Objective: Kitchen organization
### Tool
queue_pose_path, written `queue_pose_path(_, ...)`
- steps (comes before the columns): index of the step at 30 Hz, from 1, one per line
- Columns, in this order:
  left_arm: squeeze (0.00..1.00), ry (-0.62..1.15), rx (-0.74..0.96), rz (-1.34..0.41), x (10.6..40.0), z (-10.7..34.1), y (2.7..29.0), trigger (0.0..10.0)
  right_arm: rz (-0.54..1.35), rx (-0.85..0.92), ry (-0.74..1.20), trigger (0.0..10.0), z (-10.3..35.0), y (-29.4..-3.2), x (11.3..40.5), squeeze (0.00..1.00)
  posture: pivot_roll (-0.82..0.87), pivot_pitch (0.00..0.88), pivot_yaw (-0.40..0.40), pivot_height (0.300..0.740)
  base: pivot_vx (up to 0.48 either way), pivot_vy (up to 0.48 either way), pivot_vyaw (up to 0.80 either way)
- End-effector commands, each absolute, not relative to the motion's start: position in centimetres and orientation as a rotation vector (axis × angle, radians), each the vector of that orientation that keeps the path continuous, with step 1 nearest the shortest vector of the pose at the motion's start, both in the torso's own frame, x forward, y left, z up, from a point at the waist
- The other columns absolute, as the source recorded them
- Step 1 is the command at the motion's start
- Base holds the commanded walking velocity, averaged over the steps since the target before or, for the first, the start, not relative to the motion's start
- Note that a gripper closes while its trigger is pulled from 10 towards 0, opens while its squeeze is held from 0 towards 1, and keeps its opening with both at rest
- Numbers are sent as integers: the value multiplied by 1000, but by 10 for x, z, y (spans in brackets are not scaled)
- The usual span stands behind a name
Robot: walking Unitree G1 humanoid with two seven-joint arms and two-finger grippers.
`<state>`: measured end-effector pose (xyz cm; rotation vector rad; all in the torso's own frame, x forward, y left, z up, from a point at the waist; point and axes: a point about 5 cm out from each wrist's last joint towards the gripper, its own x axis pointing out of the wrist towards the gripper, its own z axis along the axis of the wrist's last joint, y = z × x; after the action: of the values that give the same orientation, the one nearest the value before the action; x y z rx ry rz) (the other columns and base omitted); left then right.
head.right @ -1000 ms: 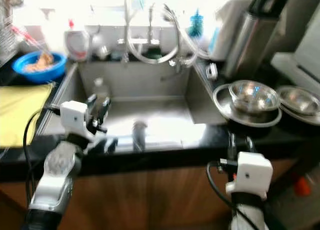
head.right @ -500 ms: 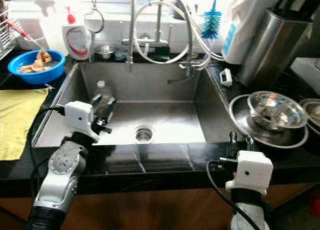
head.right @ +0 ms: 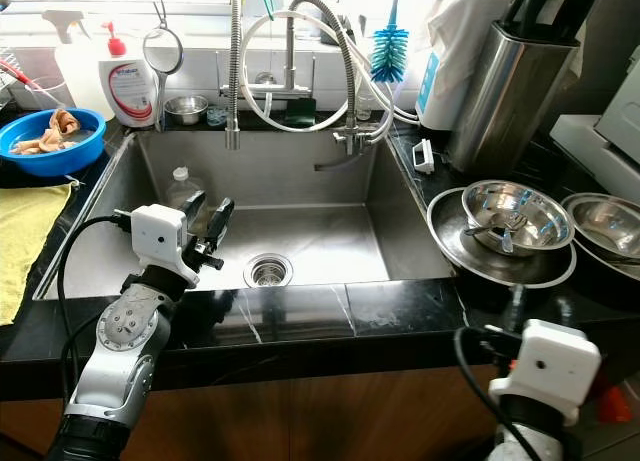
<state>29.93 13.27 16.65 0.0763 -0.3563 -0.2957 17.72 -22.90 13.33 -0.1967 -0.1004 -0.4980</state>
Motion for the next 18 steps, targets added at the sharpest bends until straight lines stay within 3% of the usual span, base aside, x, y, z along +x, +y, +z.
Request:
queue_pose_path(1,0,-350,84,-308,300,166,131,10000,-523,-196,-101,10000,137,-234,180,0,-24,0,-44,719,0,0,0)
queue_pose_path(18,0,-355,89,-315,300,167,129,10000,-383,-58,-135,10000,142,-219,212,0,-9,0,-38,719,0,0,0)
